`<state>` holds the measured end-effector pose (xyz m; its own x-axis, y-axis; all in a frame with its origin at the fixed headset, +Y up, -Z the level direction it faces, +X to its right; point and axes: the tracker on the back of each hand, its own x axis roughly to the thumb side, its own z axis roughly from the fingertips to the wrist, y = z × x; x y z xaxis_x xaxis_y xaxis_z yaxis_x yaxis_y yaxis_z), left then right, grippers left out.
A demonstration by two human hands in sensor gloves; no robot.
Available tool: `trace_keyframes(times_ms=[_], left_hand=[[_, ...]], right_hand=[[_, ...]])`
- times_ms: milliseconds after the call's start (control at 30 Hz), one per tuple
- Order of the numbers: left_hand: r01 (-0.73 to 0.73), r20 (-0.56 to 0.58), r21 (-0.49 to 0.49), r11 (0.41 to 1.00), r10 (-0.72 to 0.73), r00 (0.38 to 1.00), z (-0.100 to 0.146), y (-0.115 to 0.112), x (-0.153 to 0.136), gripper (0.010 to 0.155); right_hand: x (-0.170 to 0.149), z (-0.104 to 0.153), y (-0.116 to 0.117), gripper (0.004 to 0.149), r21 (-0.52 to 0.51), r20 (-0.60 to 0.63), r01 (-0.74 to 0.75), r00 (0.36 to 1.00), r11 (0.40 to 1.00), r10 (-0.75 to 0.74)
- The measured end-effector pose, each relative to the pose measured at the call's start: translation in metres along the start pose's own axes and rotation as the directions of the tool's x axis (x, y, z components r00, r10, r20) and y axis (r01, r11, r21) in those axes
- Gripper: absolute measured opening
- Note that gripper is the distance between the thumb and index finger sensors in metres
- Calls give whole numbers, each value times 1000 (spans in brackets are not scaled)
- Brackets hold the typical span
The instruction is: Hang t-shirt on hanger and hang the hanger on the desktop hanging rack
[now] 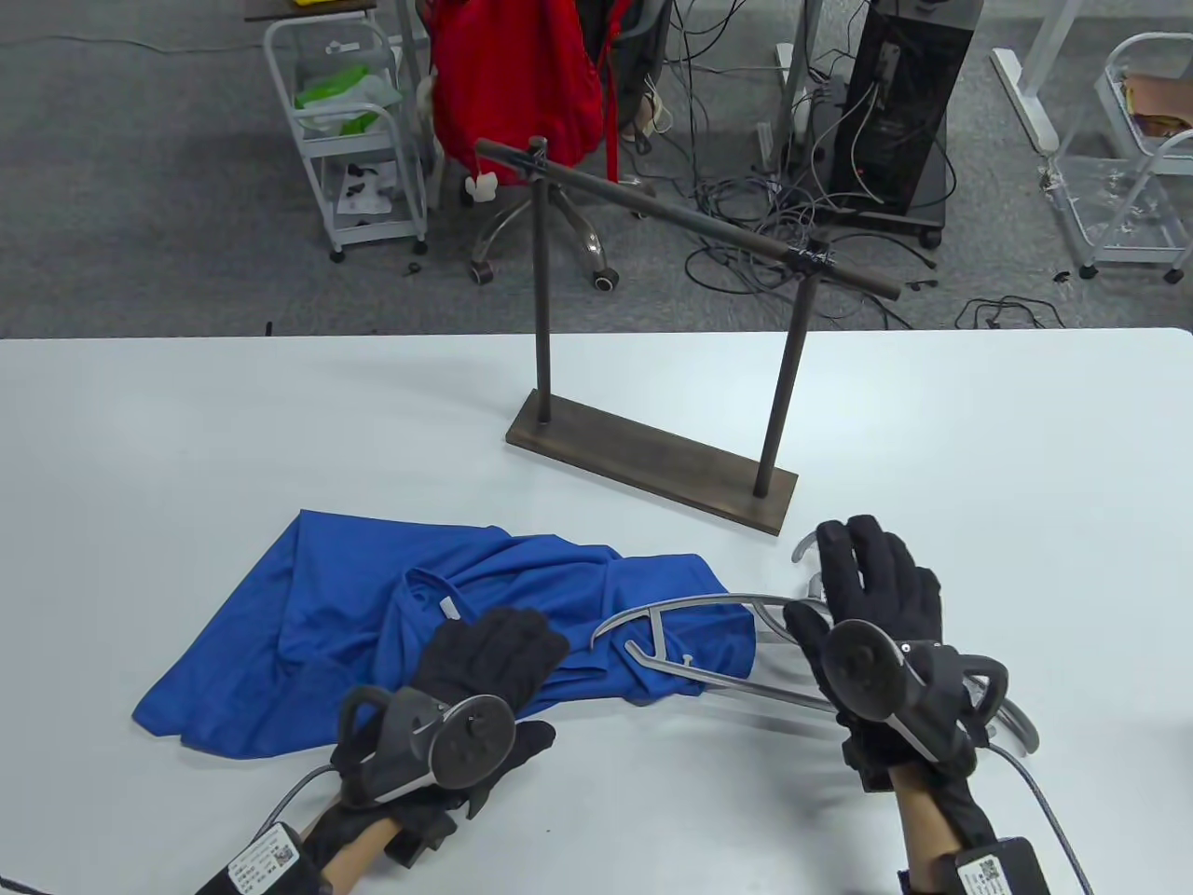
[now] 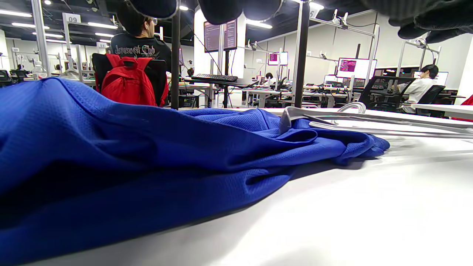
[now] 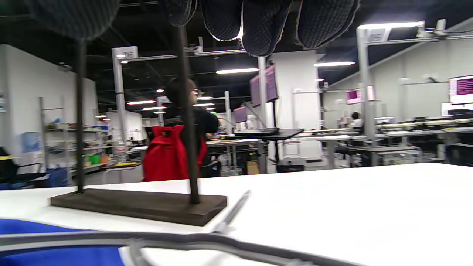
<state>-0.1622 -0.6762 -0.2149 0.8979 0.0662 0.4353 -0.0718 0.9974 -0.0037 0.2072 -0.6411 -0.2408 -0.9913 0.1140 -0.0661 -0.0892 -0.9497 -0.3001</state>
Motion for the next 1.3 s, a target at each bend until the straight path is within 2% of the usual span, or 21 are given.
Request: trace_keyframes(times_ms=[200, 467, 633, 833, 1133, 1233, 1300], left_hand=[[1, -1, -7, 1000, -1, 1000, 0, 0, 0, 82], [3, 9, -9, 1000, -3, 1000, 1, 0, 1, 82], [4, 9, -7, 1000, -4, 1000, 1, 0, 1, 82], [8, 8, -15, 1000, -8, 1000, 1, -1, 2, 82], [10, 9, -25, 1000, -10, 1000, 1, -1, 3, 81], [12, 10, -28, 1000, -11, 1000, 1, -1, 3, 81], [12, 10, -27, 1000, -11, 1000, 1, -1, 4, 81]], right_hand=[[-32, -12, 13, 75, 54, -132, 4, 991, 999, 4], [-55, -20, 44, 65, 231, -232, -7, 971, 973, 62], [-56, -23, 65, 55, 388, -237, -2, 966, 922, 102], [-52, -24, 80, 55, 530, -210, -46, 960, 847, 183], [-53, -23, 92, 55, 555, -199, -114, 944, 824, 264], [-50, -23, 92, 47, 518, -206, -159, 930, 840, 303], [-47, -25, 86, 45, 481, -207, -195, 922, 855, 327]])
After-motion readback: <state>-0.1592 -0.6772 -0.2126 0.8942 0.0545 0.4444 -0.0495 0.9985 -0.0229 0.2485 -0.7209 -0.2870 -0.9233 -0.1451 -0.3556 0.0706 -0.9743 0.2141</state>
